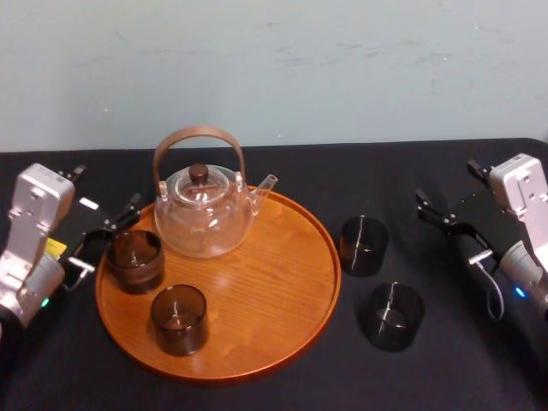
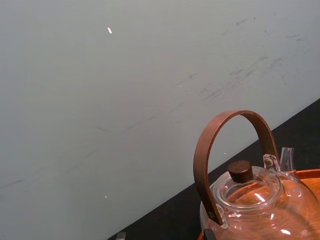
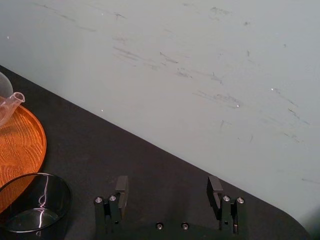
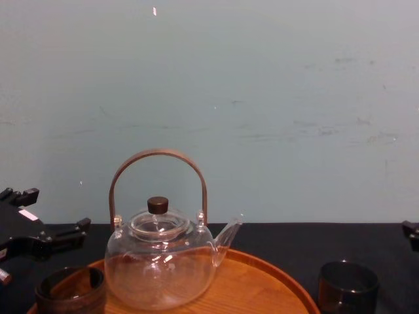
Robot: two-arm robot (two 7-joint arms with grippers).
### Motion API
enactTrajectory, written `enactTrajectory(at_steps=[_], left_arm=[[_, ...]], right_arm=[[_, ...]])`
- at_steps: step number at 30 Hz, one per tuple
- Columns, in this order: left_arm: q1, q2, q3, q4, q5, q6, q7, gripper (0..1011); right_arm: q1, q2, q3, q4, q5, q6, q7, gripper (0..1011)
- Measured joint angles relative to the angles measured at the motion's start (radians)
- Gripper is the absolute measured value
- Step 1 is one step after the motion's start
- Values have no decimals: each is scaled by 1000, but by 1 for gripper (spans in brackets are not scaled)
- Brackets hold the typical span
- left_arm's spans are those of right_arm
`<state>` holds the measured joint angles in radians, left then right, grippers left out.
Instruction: Pick up the glass from the table and place it on the tray.
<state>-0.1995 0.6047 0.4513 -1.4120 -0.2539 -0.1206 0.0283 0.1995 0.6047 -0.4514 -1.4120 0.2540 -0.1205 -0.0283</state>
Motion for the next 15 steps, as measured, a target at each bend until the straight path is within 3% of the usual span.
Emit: enactTrajectory(at_steps=[15], left_arm=[[0, 0, 0, 0, 0, 0, 0, 1001]], right_arm=[[0, 0, 0, 0, 0, 0, 0, 1002]])
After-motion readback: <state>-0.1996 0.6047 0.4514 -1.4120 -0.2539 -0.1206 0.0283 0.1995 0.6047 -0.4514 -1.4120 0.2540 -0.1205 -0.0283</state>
